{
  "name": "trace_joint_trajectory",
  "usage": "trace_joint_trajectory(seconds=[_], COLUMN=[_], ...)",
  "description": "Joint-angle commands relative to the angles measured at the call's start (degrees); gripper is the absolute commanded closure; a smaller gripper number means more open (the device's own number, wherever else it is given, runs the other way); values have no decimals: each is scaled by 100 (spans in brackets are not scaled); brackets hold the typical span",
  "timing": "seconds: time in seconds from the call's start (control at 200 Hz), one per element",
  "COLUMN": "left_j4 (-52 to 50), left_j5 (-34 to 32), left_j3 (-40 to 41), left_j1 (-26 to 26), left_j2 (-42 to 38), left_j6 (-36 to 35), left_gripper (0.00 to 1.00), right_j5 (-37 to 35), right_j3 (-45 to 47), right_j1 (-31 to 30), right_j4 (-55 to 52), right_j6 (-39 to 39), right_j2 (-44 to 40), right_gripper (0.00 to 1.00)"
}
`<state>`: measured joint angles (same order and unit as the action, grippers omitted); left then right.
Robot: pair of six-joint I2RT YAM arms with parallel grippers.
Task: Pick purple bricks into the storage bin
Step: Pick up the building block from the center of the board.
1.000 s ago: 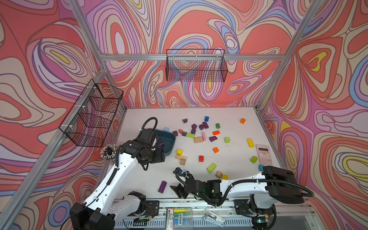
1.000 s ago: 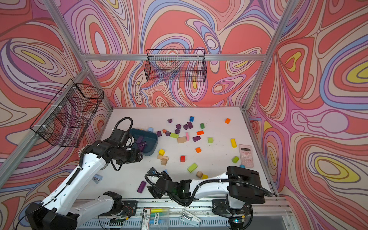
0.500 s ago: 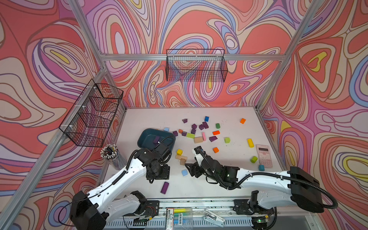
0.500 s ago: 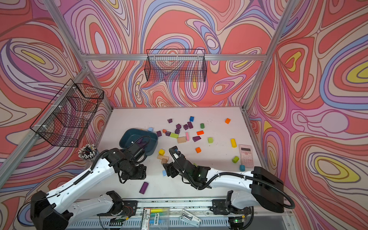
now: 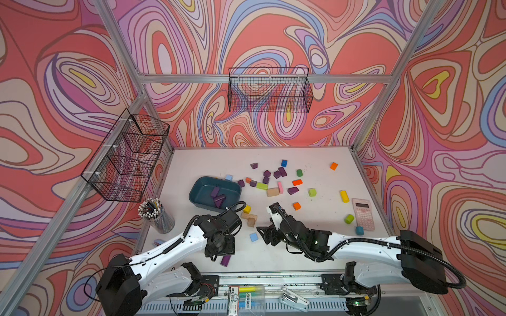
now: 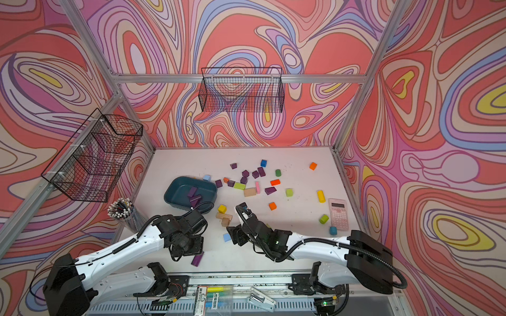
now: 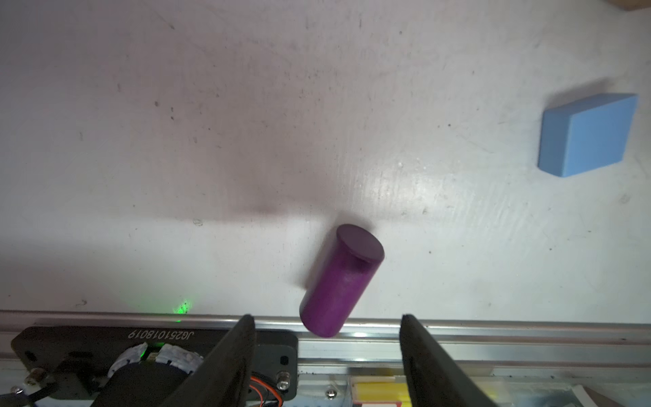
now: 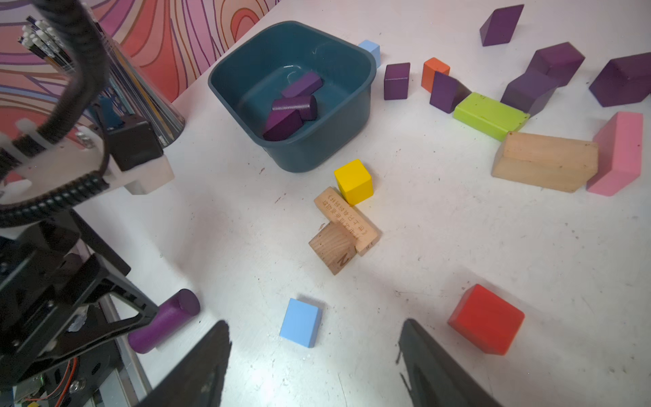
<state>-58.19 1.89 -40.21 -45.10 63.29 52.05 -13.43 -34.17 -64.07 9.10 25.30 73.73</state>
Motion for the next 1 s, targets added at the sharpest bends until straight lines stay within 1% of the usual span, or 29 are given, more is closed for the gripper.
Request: trace_joint_trajectory(seconds=[0.0, 0.275, 0.441, 0.611, 0.846, 0.931, 0.996], left_j4=[214, 484, 701, 876, 1106, 1174, 1200], left_j5=[-172, -143, -82, -63, 39, 51, 36], left_j3=[133, 386, 612, 676, 803, 868, 899], left_j1=[-100, -381, -410, -429, -455, -450, -456], left_j2=[127, 334, 360, 463, 657, 699, 717], left_j6=[290, 416, 481, 447, 437, 437, 433], left_gripper=[33, 34, 36, 39, 47, 55, 59], right_j5=[26, 130, 124, 131, 63, 63, 52], right_j3=[73, -29, -80, -102, -146, -185, -213], right_j1=[53, 113, 132, 163, 202, 219, 226], right_j4=[187, 289, 278, 267, 215, 206, 181], right_j6=[-78, -24, 36, 82, 127, 142, 139], right_j2=[-65, 182, 266, 265, 250, 255, 256], right_gripper=[20, 21, 21, 20, 20, 20, 20])
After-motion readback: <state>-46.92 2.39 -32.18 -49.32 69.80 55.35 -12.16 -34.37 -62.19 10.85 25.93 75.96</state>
